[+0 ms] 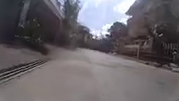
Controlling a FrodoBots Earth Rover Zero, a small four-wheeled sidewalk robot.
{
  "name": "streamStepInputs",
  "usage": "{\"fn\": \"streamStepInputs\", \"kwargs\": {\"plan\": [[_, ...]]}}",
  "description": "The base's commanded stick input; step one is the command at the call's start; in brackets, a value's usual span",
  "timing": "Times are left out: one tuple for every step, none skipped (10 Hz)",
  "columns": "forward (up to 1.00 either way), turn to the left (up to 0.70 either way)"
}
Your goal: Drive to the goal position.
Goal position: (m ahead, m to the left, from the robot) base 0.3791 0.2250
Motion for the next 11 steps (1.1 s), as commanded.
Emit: {"fn": "streamStepInputs", "kwargs": {"plan": [[1.00,-0.03],[1.00,-0.03],[1.00,-0.03],[1.00,-0.03],[1.00,-0.03],[1.00,-0.03],[1.00,-0.10],[1.00,-0.30],[1.00,-0.36],[1.00,-0.29],[1.00,-0.07]]}}
